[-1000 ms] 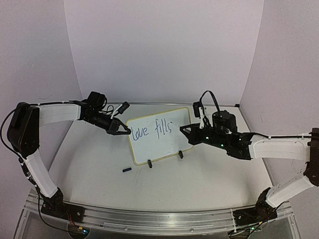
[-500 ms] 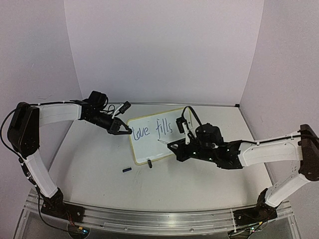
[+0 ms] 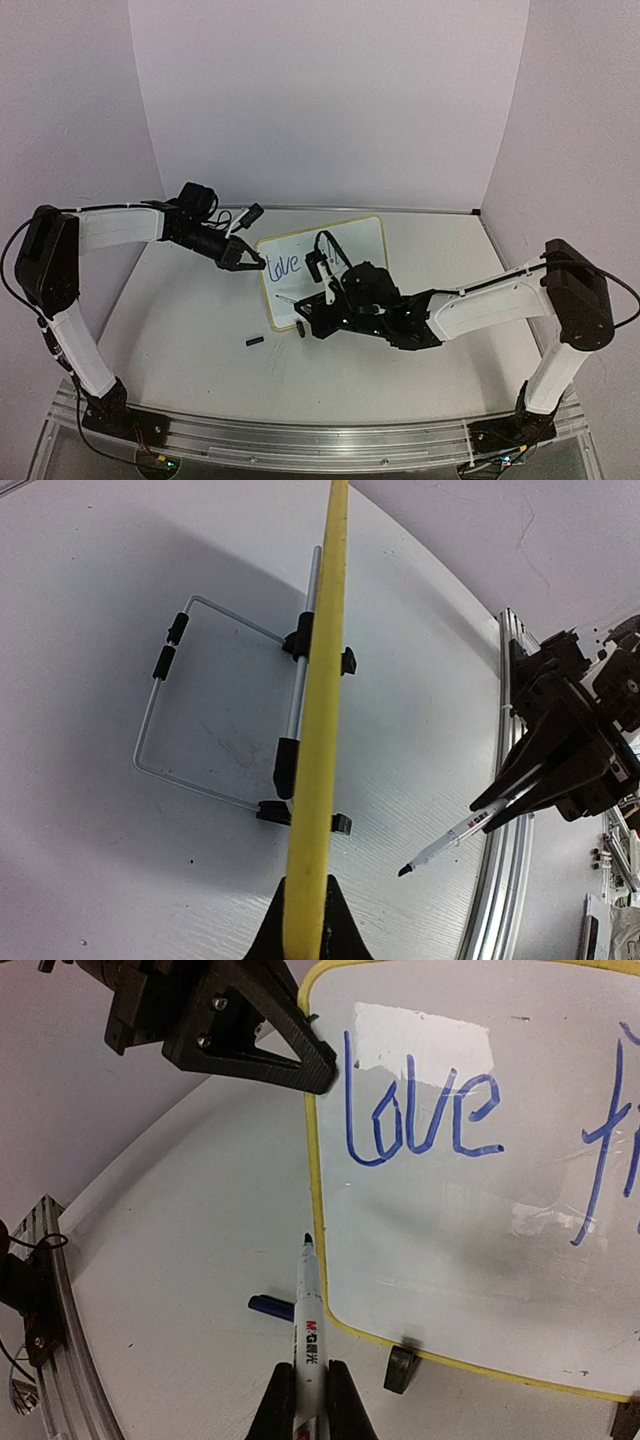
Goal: Write a sentence on the whiteboard
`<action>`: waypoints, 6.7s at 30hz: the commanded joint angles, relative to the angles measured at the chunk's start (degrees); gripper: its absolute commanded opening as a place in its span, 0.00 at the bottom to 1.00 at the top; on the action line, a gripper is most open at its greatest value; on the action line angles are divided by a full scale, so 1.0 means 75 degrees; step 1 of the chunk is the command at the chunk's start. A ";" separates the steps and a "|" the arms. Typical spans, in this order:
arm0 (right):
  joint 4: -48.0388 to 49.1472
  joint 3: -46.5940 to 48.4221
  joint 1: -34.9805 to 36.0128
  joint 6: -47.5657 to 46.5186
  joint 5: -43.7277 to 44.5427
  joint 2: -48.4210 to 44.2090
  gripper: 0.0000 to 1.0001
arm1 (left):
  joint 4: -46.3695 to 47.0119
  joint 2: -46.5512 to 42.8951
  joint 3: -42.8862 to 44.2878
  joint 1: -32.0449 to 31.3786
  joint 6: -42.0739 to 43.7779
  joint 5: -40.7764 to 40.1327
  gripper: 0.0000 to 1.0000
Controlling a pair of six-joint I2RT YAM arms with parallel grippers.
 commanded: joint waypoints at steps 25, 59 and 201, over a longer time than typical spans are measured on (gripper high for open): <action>0.0220 0.0359 0.0015 0.0675 0.0719 0.1211 0.00 | -0.0192 -0.0192 0.0189 -0.0078 0.0355 -0.0608 0.00; 0.0542 0.0436 0.0012 0.0170 0.1152 0.0925 0.00 | -0.0233 -0.0148 0.0209 -0.0080 0.0364 -0.0654 0.00; -0.0342 0.0355 -0.0033 0.0053 0.1539 0.0737 0.00 | -0.0271 -0.0113 0.0236 -0.0089 0.0378 -0.0737 0.00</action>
